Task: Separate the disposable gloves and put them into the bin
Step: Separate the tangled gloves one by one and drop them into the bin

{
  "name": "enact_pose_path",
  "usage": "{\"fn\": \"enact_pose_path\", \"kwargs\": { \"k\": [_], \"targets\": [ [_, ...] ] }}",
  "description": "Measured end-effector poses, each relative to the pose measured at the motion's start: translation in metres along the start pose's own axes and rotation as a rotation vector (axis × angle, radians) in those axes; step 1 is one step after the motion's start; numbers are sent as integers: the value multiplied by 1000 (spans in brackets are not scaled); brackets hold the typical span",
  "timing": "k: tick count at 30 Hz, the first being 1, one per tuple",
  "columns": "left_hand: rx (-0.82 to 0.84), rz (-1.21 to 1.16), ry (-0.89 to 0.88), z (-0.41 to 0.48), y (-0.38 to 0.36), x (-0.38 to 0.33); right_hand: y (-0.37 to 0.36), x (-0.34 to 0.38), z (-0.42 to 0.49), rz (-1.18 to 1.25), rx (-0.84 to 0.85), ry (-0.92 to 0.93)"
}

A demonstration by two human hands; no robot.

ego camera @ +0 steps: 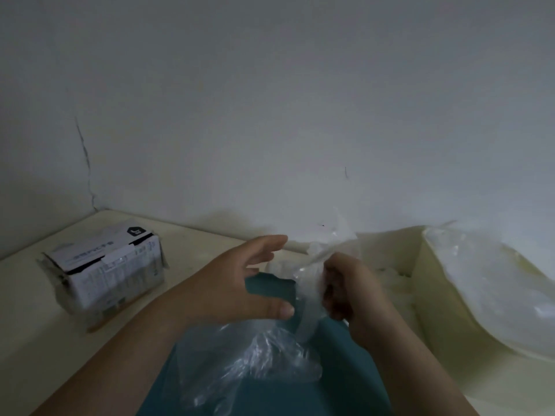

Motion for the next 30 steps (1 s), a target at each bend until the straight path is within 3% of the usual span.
{"fn": "enact_pose_path", "kwargs": {
  "k": [6, 9, 12, 17, 20, 22, 25, 28, 30],
  "targets": [
    [-97, -43, -37, 1, -6, -5, -7, -3, -8, -87, 98, -36],
    [-308, -211, -65, 4, -1, -12, -11, 0, -11, -150, 190, 13],
    [-386, -425, 31, 6, 9, -14, -10, 1, -11, -189, 226, 61],
    [-502, -533, 214, 6, 37, -3, 2, -5, 3, -239, 47, 110],
    [-436, -549, 297, 3, 43, -3, 8, 9, 2, -182, -171, 306],
    [-390, -511, 307, 2, 43, -2, 10, 18, -5, -177, -229, 423],
    [-308, -547, 328, 0, 35, -4, 8, 25, -8, -83, -37, 403],
    [-199, -790, 353, -4, 18, -5, -7, 14, -11, 56, 354, 137],
    [-127, -857, 365, -8, 7, -13, -15, 5, -13, 67, 495, 64]
  ]
}}
Point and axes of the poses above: each hand's wrist, its own z-axis towards the middle knuckle, its own y-axis out of the back of the hand, x = y × z, the point moved 5 cm from there along z, towards the middle knuckle, and after that the axes turned 9 degrees about -x, right-handed, at the moved point
